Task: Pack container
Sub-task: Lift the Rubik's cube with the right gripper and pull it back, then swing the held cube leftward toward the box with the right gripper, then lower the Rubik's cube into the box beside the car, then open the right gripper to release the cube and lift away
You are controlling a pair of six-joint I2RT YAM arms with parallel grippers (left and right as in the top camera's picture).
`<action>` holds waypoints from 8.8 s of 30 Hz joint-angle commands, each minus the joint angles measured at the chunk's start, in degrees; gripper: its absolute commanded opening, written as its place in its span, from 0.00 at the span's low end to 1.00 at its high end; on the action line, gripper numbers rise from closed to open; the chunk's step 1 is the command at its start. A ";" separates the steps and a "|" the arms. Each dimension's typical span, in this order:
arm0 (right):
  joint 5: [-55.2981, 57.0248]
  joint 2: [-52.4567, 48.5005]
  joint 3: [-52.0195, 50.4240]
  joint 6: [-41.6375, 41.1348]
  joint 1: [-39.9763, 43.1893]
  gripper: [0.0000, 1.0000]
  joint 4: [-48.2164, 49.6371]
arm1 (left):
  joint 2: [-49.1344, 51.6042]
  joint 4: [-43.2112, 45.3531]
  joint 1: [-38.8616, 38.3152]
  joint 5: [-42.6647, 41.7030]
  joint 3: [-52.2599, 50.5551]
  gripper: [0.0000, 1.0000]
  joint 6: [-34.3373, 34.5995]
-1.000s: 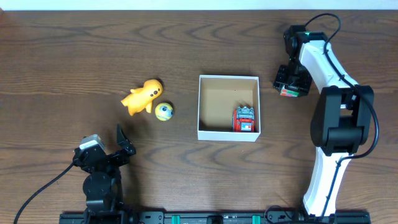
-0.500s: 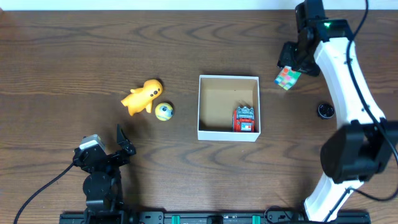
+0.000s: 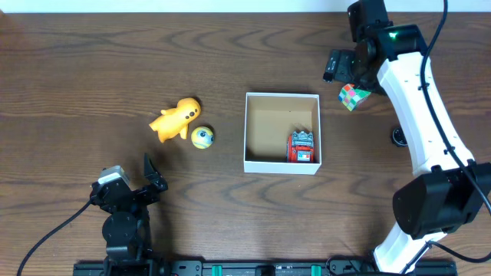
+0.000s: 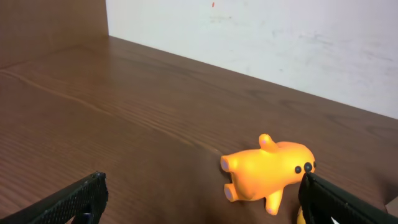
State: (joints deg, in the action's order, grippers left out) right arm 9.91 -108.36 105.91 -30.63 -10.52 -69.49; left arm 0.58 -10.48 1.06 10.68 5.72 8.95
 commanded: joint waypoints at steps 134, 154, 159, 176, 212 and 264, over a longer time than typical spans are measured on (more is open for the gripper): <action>-7.21 -18.34 31.28 25.75 -6.05 0.63 -7.96 | -0.35 0.04 -0.17 0.02 0.07 0.98 -0.57; -9.38 -17.86 31.23 26.60 -12.87 0.59 -22.97 | -0.35 0.04 -0.17 0.02 0.07 0.98 -0.57; -10.45 -17.86 31.23 26.62 -13.73 0.60 -25.27 | -0.35 0.04 -0.17 0.02 0.07 0.98 -0.57; -10.60 -17.88 27.71 26.43 -15.21 0.60 -24.52 | -0.35 0.04 -0.17 0.02 0.07 0.98 -0.57; -8.20 -17.88 16.98 24.22 -13.11 0.62 -19.63 | -0.35 0.04 -0.17 0.02 0.07 0.98 -0.57; -17.44 -18.40 9.60 59.84 -19.41 0.01 -5.55 | -0.35 0.02 -0.17 0.02 0.07 0.98 -0.57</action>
State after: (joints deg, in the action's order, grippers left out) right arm -7.88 -128.40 117.99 16.95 -29.61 -75.26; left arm 0.58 -10.48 1.06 10.68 5.72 8.95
